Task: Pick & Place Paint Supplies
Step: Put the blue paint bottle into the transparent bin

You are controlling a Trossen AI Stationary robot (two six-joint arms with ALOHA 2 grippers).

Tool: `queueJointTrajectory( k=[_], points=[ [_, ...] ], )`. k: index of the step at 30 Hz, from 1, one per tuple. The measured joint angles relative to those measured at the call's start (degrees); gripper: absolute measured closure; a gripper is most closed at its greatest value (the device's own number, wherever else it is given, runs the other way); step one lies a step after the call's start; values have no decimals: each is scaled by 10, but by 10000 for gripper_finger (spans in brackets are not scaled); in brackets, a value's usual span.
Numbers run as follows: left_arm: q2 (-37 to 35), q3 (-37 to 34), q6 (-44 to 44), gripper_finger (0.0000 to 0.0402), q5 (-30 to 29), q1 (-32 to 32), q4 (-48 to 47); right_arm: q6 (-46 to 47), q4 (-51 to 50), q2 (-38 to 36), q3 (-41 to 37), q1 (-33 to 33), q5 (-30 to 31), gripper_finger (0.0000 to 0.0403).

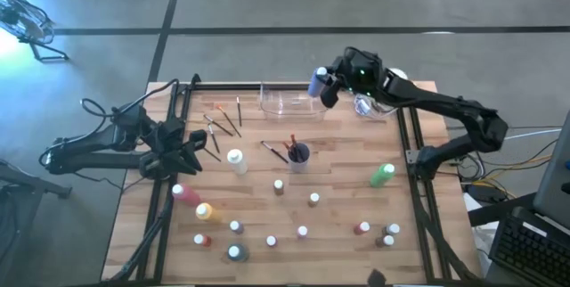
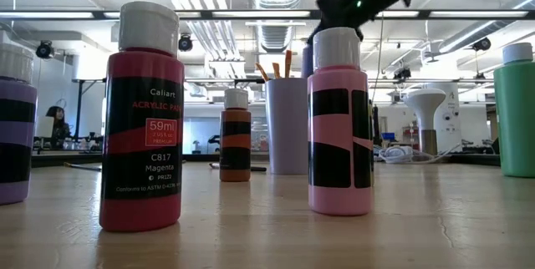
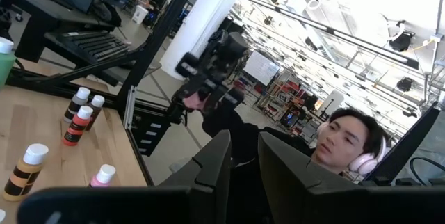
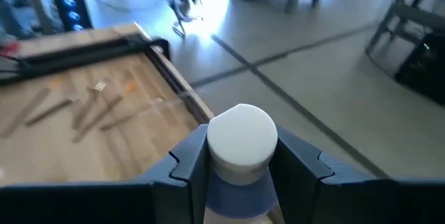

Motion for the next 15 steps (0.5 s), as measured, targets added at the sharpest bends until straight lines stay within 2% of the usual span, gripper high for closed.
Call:
queueJointTrajectory(
  k=[4, 10, 15],
  points=[
    [0, 0, 0, 321, 0, 0, 0, 4, 4, 36, 6, -25, -25, 278],
    [0, 0, 0, 321, 0, 0, 0, 0, 27, 77, 10, -46, -63, 288],
    [0, 0, 0, 321, 0, 0, 0, 0, 58, 102, 9, -60, -67, 277]
  ],
)
